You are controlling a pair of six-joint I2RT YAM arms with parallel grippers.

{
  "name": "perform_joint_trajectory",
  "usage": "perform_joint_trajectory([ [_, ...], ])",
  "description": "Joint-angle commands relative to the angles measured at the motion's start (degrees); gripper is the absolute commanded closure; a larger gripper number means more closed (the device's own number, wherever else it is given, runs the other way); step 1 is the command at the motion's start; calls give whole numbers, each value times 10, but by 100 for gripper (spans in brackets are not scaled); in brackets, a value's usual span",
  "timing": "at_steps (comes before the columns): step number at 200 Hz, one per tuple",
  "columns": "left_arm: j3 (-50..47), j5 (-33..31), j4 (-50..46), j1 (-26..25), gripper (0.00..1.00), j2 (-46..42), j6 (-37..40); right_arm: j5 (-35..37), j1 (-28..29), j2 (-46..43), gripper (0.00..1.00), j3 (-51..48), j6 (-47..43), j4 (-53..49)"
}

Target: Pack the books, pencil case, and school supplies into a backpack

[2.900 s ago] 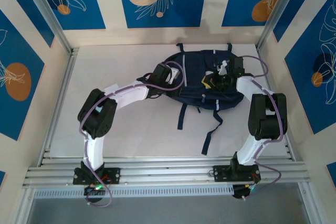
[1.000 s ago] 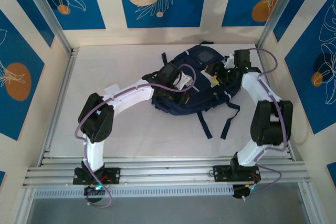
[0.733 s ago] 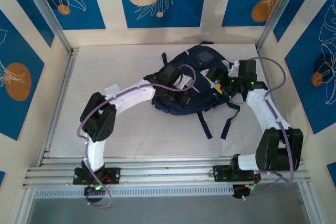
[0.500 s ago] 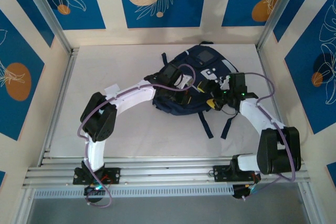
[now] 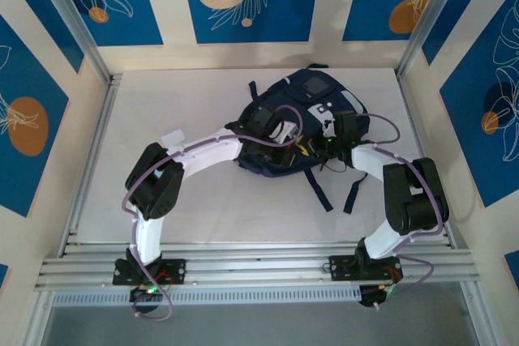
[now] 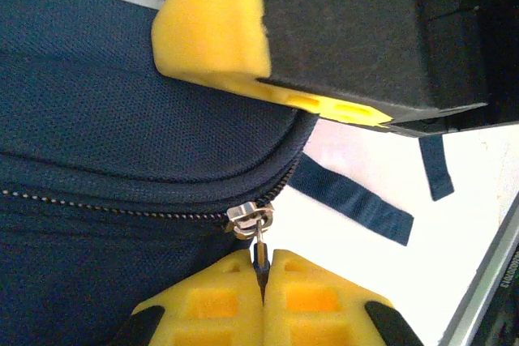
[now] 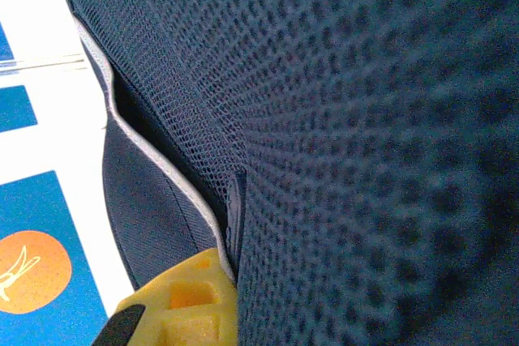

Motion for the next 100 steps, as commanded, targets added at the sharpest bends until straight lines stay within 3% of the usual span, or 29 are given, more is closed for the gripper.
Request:
perform_joint_trajectory([
  [1,-17,2,-41,3,100,-42,36,50,-1,-18,100,3,-39,-4],
  [100,-14,-166,-141,119,100,-35,114,73,-26,-66,100,-16,-103,-83],
])
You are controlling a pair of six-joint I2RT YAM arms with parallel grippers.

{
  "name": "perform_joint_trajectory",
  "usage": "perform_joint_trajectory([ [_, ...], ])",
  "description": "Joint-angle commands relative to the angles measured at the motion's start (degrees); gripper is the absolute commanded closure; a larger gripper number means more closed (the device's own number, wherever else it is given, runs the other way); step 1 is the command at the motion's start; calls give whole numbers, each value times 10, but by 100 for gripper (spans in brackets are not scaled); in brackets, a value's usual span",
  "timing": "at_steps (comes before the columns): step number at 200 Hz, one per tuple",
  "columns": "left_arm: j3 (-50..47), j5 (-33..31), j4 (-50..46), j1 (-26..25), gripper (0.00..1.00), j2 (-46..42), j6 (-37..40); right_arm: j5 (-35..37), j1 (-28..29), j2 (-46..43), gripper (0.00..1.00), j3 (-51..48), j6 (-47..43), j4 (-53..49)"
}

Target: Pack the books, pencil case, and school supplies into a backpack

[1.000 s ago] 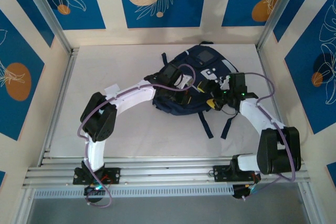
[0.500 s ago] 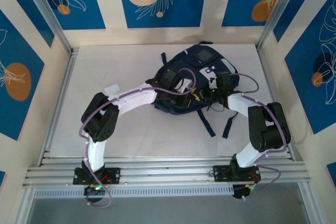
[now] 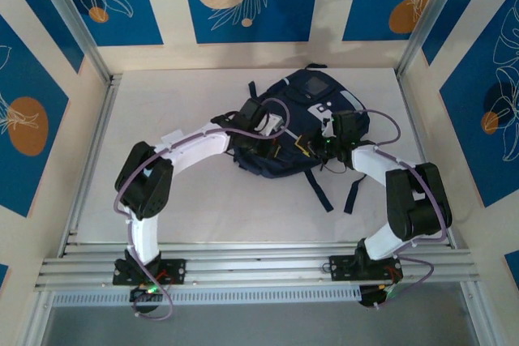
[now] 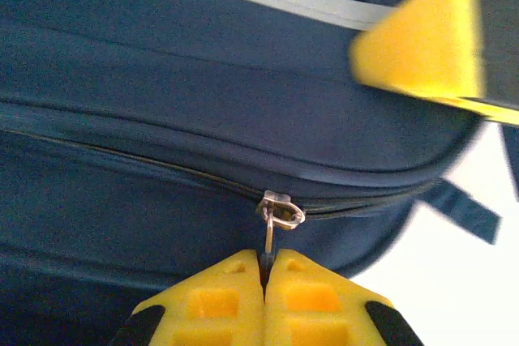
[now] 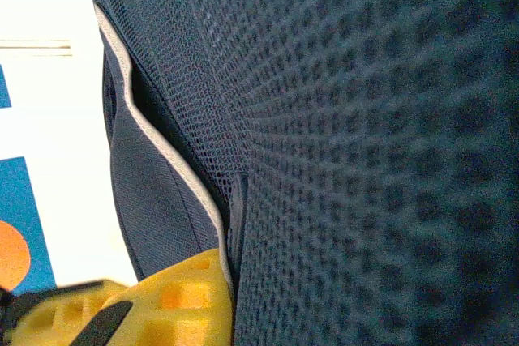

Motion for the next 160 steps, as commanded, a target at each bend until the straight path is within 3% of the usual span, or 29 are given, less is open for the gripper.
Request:
perform_joint_trajectory([
  [1,4,-119,-107,52,100,-6,42,41,-33,-37,100,-13,-41,-55],
  [33,10,-144,-121,93,100,23,57,40,-35,-56,100,13,-91,-110],
  [65,-26,-74,-100,88,100,-2,55,69,-56,-30,100,72,-168,-182],
  [86,-64,-20,-89,67,100,-33,47,75,-84,10,100,126,-193,-211],
  [123,-85,27,-78,-17,100,-73,21,57,-107,83,100,219,-189,-221],
  [160,-53,85,-20,-52,100,-50,-46,3,-109,102,52,252,-145,-213],
])
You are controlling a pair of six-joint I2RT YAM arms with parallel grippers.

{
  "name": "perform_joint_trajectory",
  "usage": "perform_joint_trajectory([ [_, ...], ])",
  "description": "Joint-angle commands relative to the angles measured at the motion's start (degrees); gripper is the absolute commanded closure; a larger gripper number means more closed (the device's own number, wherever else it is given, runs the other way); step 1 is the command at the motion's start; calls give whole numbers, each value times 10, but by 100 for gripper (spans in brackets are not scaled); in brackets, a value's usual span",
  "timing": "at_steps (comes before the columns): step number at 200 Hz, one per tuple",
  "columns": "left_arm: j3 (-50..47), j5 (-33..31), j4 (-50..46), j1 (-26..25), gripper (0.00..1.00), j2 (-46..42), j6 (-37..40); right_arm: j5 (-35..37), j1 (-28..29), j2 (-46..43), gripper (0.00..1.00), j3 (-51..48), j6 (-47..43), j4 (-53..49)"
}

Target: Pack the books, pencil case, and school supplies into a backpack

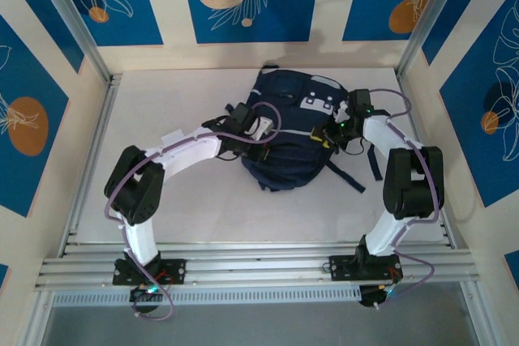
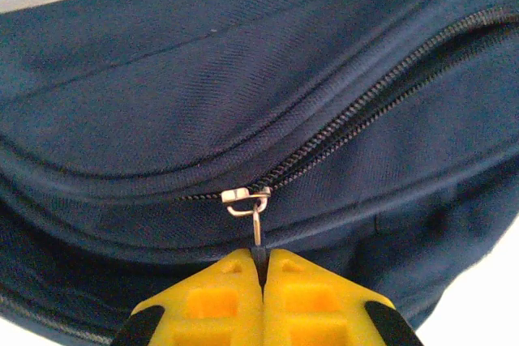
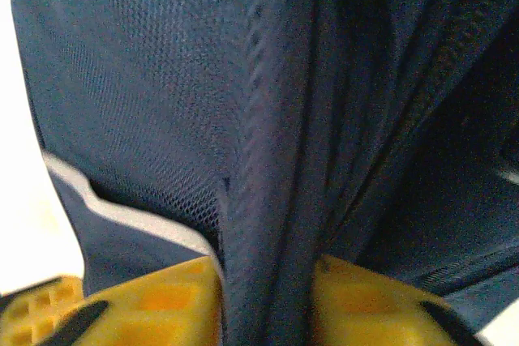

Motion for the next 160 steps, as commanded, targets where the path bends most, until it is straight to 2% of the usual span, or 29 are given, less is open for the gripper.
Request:
perform_joint_trajectory([
  [1,17,100,-35,-41,100,-2,-45,25,-14,-4,51,31,53,85],
  [24,58,98,-14,-44,100,28,-72,28,-14,-53,31,-11,74,84],
  [47,87,95,15,-45,100,46,-98,31,-15,-129,20,-74,87,78],
  [101,101,91,29,-47,100,53,-112,12,15,-243,18,-201,140,103],
  [132,89,93,28,-50,100,37,-113,29,62,-250,18,-247,184,147],
  [160,79,98,32,-51,100,31,-119,43,91,-214,19,-259,205,188],
])
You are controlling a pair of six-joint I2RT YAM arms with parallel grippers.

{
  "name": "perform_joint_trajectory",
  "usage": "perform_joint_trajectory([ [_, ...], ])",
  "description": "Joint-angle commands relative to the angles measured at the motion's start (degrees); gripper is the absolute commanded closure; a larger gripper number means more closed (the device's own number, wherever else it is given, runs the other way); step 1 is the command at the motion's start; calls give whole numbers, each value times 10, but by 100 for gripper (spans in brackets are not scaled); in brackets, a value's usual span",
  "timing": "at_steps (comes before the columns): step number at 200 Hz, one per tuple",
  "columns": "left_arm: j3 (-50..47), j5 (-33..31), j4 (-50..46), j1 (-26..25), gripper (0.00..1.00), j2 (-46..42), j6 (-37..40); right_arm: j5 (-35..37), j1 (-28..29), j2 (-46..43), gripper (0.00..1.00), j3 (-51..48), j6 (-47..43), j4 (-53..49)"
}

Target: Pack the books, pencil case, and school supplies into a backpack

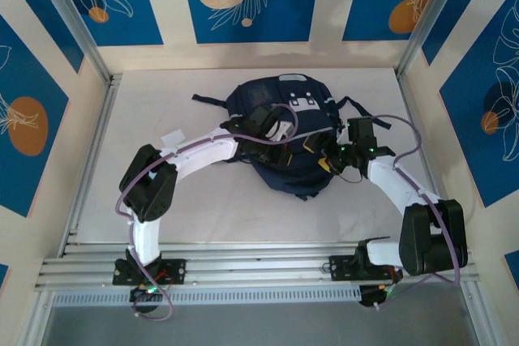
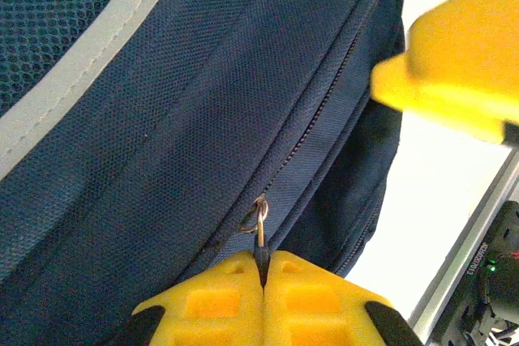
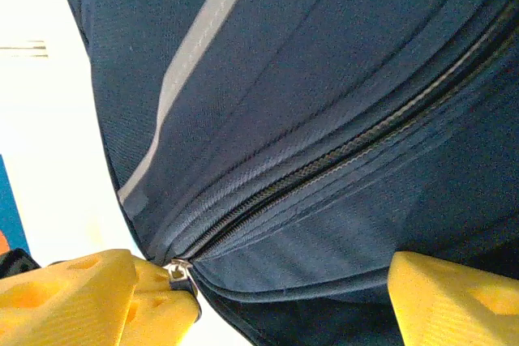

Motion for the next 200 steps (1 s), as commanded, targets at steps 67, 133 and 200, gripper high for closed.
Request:
perform_joint_trajectory([
  [67,16,-10,-115,-4,100,-17,101,151,42,174,25,4,61,83],
  [133,-11,-244,-246,49,100,-41,150,175,33,204,91,10,57,89],
  [200,-25,-496,-130,110,100,-29,185,198,28,167,100,11,30,51],
])
